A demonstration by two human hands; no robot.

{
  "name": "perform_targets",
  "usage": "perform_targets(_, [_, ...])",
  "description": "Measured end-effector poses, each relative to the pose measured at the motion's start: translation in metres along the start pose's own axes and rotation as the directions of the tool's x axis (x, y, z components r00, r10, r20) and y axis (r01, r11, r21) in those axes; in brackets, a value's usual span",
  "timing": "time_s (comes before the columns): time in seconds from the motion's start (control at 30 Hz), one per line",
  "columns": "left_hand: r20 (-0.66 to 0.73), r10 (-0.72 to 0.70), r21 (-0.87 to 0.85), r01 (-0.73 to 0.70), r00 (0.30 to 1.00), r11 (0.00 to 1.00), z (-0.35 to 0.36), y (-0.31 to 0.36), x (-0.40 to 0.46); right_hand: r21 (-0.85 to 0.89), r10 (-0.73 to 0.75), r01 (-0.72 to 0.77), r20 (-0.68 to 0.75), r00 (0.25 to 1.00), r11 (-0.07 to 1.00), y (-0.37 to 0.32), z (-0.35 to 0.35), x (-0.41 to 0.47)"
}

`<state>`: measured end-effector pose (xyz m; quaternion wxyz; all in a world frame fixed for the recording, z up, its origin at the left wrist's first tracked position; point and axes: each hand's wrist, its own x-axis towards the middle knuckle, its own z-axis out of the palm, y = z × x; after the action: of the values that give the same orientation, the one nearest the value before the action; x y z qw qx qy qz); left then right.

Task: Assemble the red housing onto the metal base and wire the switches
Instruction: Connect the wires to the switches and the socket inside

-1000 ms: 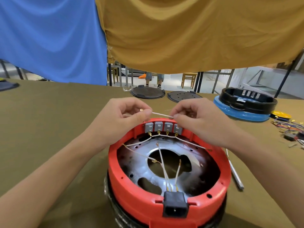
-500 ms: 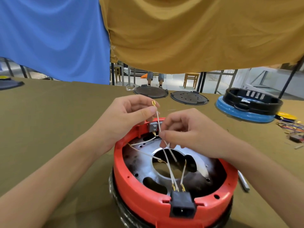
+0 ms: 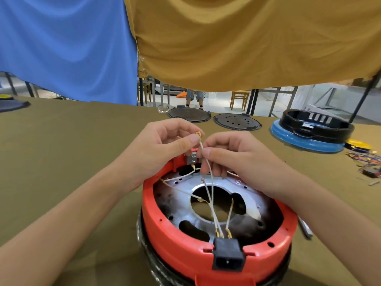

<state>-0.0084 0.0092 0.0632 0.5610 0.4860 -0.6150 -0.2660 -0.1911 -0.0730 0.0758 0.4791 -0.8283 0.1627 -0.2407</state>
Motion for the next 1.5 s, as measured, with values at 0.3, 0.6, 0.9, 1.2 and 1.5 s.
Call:
perform_targets(0.3, [-0.187,-0.062,-0.207,0.022,0.98,0.978,-0.012,0.004,0.006,0.074,-0.062,0.07,-0.106,0.992,0.995,-0.002,0.002,-0.003])
perform_targets(0.6, [-0.088,-0.187,0.043,0.192,0.978,0.981,0.002,-0.001,0.001,-0.029,-0.021,0.017,-0.17,0.985,0.999,0.0,0.003,-0.002])
perform_targets(0.9, [-0.075,-0.095,0.307,0.114,0.993,0.945,0.004,0.0,0.001,-0.102,0.031,-0.055,-0.229,0.973,0.993,0.004,0.003,0.002])
perform_targets(1.2, [-0.025,-0.174,0.382,0.171,0.984,0.908,-0.007,-0.01,0.003,-0.081,0.093,-0.138,-0.416,0.905,0.987,0.005,-0.011,0.002])
perform_targets(1.5, [-0.053,-0.295,0.527,0.278,0.954,0.803,-0.012,-0.011,0.004,0.08,0.344,-0.338,-0.352,0.87,0.938,0.002,-0.028,-0.004])
